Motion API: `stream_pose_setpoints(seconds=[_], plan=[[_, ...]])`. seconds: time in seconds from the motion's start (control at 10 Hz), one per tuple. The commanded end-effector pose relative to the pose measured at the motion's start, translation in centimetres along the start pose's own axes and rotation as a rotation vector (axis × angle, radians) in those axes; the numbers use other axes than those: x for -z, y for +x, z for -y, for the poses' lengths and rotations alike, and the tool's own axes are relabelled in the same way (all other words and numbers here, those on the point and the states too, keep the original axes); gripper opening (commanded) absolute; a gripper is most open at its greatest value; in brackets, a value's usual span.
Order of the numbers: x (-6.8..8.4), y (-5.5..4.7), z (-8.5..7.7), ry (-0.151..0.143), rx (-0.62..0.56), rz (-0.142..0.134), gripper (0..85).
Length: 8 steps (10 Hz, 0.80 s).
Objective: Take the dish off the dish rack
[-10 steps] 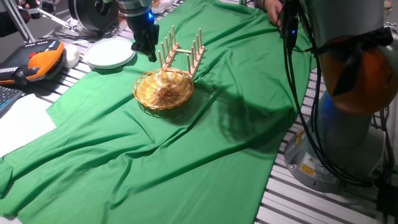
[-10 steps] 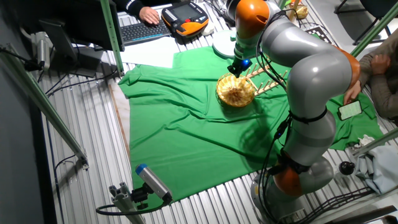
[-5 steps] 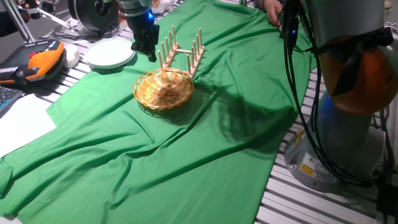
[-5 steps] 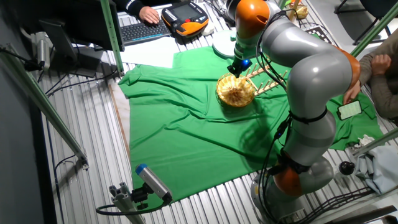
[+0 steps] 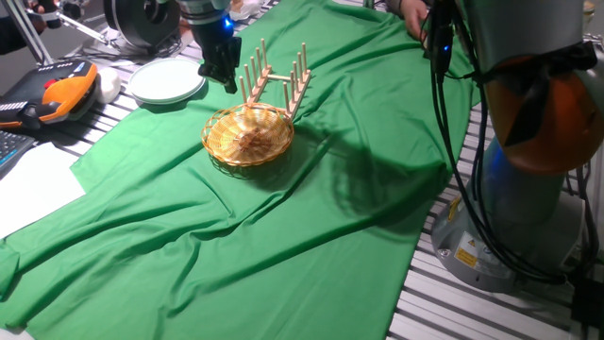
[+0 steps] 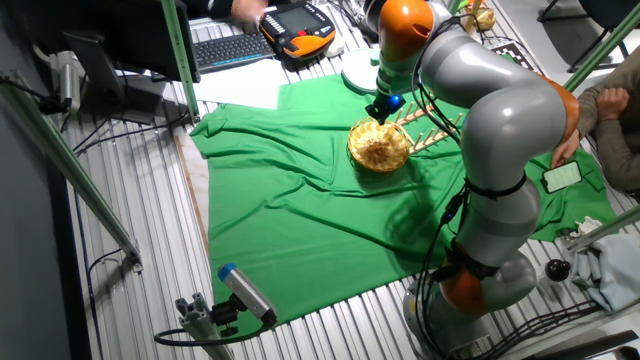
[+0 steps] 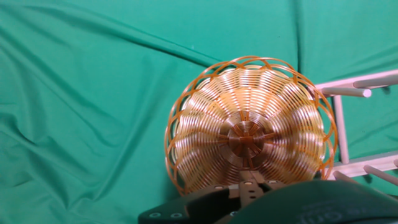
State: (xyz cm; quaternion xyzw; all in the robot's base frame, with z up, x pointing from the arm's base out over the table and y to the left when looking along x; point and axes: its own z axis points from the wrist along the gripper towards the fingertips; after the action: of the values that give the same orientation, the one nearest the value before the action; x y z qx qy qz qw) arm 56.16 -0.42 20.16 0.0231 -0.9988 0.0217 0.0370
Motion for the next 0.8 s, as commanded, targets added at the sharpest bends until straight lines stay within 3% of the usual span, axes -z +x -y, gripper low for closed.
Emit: stream_pose_setpoints(seconds=[0.0, 0.3, 0.4, 0.5, 0.6, 0.7], plan=[[-0.08, -0.08, 0.06, 0.001, 0.003, 0.001, 0.0], [0.01, -0.2, 0.09, 0.004, -0.002, 0.0, 0.0], [0.14, -0.45, 0.26, -0.085, -0.027, -0.025, 0.0], [0.22, -0.47, 0.28, -0.041, -0.007, -0.02, 0.0], [0.33, -0.44, 0.19, -0.014, 0.006, -0.006, 0.0], [0.5, -0.34, 0.13, -0.007, 0.013, -0.001, 0.0]])
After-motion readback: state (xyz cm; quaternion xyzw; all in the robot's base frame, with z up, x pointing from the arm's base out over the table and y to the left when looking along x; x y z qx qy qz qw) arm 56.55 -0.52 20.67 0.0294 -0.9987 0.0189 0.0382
